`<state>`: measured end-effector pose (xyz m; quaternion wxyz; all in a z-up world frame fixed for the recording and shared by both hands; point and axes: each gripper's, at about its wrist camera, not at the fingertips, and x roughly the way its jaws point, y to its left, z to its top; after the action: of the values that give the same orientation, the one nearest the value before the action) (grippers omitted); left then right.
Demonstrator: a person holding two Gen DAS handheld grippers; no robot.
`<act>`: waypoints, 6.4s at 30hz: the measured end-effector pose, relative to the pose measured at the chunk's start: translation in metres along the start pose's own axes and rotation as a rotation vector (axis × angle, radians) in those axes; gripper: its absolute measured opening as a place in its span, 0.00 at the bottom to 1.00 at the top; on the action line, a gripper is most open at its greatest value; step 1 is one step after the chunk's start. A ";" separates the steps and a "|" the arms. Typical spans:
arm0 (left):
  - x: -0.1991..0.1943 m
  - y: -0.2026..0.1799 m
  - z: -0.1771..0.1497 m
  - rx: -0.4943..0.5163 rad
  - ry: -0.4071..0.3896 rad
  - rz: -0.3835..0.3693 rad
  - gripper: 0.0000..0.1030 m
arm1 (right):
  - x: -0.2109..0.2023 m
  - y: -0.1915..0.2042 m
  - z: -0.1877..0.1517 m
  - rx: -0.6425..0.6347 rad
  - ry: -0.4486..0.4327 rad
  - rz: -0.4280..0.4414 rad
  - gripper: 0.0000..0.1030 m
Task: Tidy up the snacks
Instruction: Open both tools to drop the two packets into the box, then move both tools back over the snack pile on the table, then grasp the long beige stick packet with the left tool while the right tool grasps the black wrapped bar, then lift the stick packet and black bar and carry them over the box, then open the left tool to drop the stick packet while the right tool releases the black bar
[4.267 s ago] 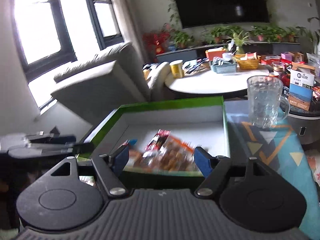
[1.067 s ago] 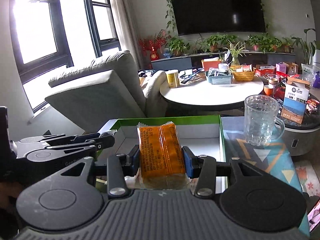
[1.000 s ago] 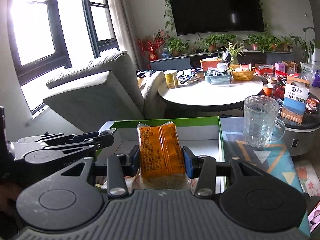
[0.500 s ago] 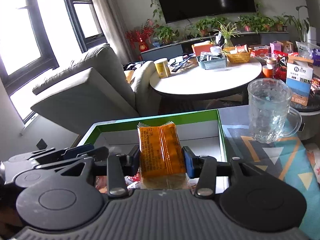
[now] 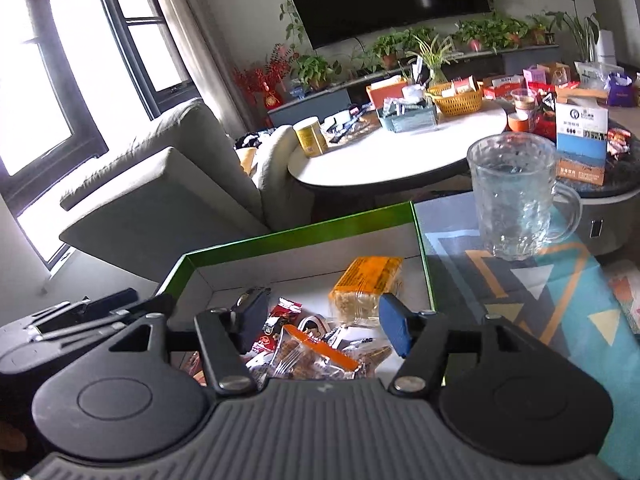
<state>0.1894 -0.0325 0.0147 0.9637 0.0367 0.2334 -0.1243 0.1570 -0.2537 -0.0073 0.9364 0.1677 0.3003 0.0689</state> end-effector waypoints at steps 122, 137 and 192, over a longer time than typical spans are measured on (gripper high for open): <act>-0.146 0.004 -0.050 0.030 0.033 -0.080 0.21 | -0.108 0.043 -0.079 -0.188 -0.001 0.089 0.21; -0.059 -0.016 0.014 0.042 -0.073 -0.123 0.21 | -0.086 0.029 -0.046 -0.167 -0.060 0.068 0.21; -0.085 0.003 -0.103 0.008 0.237 -0.216 0.51 | 0.029 0.018 0.006 -0.055 0.020 0.014 0.22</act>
<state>0.0711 0.0028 -0.0379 0.9103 0.0296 0.3476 -0.2228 0.1837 -0.2317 -0.0115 0.9372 0.1433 0.3063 0.0853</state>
